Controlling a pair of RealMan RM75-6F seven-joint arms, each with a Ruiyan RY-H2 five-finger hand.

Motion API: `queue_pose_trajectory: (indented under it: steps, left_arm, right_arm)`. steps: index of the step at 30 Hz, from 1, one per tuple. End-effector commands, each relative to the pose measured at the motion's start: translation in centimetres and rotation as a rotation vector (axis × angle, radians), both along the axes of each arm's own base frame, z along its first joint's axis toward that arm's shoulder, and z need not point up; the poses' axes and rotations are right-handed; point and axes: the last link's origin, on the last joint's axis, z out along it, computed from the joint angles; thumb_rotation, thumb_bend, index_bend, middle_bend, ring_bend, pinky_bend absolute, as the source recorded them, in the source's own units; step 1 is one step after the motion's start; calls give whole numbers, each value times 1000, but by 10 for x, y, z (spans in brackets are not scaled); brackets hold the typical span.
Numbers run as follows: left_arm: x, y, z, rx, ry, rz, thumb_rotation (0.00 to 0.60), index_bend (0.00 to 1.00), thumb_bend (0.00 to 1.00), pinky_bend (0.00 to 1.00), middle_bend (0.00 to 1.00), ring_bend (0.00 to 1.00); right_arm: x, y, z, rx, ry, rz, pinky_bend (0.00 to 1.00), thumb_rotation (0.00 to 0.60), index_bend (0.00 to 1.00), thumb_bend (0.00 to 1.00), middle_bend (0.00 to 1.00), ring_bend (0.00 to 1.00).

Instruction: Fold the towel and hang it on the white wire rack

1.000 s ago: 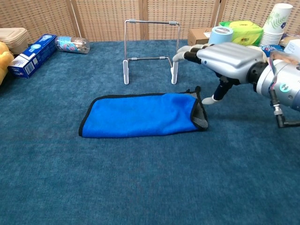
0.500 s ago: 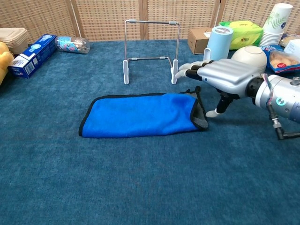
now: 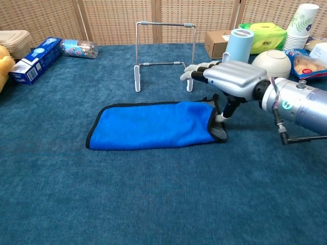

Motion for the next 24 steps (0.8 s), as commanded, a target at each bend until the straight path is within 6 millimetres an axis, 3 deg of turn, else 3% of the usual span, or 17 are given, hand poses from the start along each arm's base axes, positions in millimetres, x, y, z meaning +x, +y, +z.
queue_pose_trajectory:
  steps: [1,15,24]
  left_arm:
    - [0,0,0,-1,-1,1,600,254,332,0,88,0]
    - [0,1,-1,-3,-3,-1,600,254,331,0,87,0]
    - [-2,-1,-1,-1,-4,5,600,254,331,0,87,0]
  right_arm:
    - [4,-3,-1,-5,-7,8,9,600,0,185,35,0]
    - [25,-19,7,-39,-44,28,9,600,0,189,35,0]
    - [26,-12,6,-45,-90,66,9,600,0,190,52,0]
